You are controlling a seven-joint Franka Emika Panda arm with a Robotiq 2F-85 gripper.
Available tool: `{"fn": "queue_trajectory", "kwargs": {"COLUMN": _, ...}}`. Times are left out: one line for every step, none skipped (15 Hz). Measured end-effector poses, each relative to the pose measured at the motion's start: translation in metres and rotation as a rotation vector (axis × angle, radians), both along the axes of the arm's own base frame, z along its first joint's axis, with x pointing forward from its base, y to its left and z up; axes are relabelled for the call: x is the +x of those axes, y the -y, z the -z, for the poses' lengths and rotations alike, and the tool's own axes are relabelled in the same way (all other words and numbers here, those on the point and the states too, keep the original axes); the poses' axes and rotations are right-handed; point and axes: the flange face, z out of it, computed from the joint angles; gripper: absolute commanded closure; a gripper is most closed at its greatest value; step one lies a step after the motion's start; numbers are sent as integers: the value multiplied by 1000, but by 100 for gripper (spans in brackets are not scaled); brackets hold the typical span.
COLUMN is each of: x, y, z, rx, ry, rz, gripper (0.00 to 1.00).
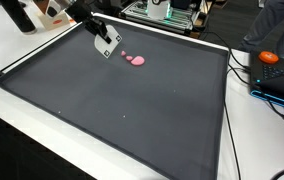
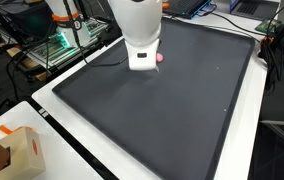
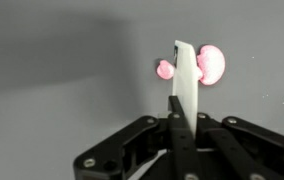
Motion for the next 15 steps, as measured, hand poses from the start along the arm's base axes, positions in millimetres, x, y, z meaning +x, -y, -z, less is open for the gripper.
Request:
{"fn": "queue_trajectory", "kwargs": {"x": -2, "y": 2, "z": 2, "rx": 10, "ry": 3, "rz": -6, "gripper": 99}}
{"fn": "queue_trajectory", "kwargs": {"x": -4, "y": 3, "z": 4, "rx": 17, "ry": 4, "rz": -12, "gripper": 99}}
{"fn": "queue_trajectory", "kwargs": {"x": -7, "y": 3, "z": 5, "rx": 23, "ry": 6, "rz": -20, "gripper": 99}}
{"fn": "queue_trajectory", "kwargs": {"x": -8, "y": 4, "z": 7, "rx": 29, "ry": 8, "rz": -29, "gripper": 99}}
{"fn": "queue_trajectory", "kwargs": {"x": -10, "y": 4, "z": 8, "rx": 32, "ry": 9, "rz": -37, "gripper": 99}}
{"fn": "queue_trajectory", "kwargs": {"x": -11, "y": 4, "z": 9, "rx": 36, "ry": 11, "rz": -44, "gripper": 99}}
{"fn": "queue_trajectory", "kwargs": {"x": -12, "y": 5, "z": 10, "rx": 38, "ry": 11, "rz": -48, "gripper": 99}}
{"fn": "queue_trajectory", "kwargs": {"x": -14, "y": 5, "z": 11, "rx": 41, "ry": 11, "rz": -54, "gripper": 99}}
{"fn": "queue_trajectory", "kwargs": {"x": -15, "y": 5, "z": 11, "rx": 43, "ry": 12, "rz": -59, "gripper": 99}}
{"fn": "queue_trajectory", "kwargs": {"x": -16, "y": 4, "z": 12, "rx": 45, "ry": 12, "rz": -65, "gripper": 99}}
{"fn": "queue_trajectory", "kwargs": {"x": -17, "y": 4, "z": 13, "rx": 48, "ry": 14, "rz": -73, "gripper": 99}}
{"fn": "queue_trajectory", "kwargs": {"x": -18, "y": 4, "z": 13, "rx": 50, "ry": 16, "rz": -80, "gripper": 99}}
{"fn": "queue_trajectory", "kwargs": {"x": -19, "y": 4, "z": 14, "rx": 52, "ry": 18, "rz": -88, "gripper": 99}}
{"fn": "queue_trajectory", "kwargs": {"x": -19, "y": 4, "z": 15, "rx": 54, "ry": 21, "rz": -96, "gripper": 99}}
{"fn": "queue_trajectory", "kwargs": {"x": -20, "y": 4, "z": 16, "rx": 55, "ry": 24, "rz": -104, "gripper": 99}}
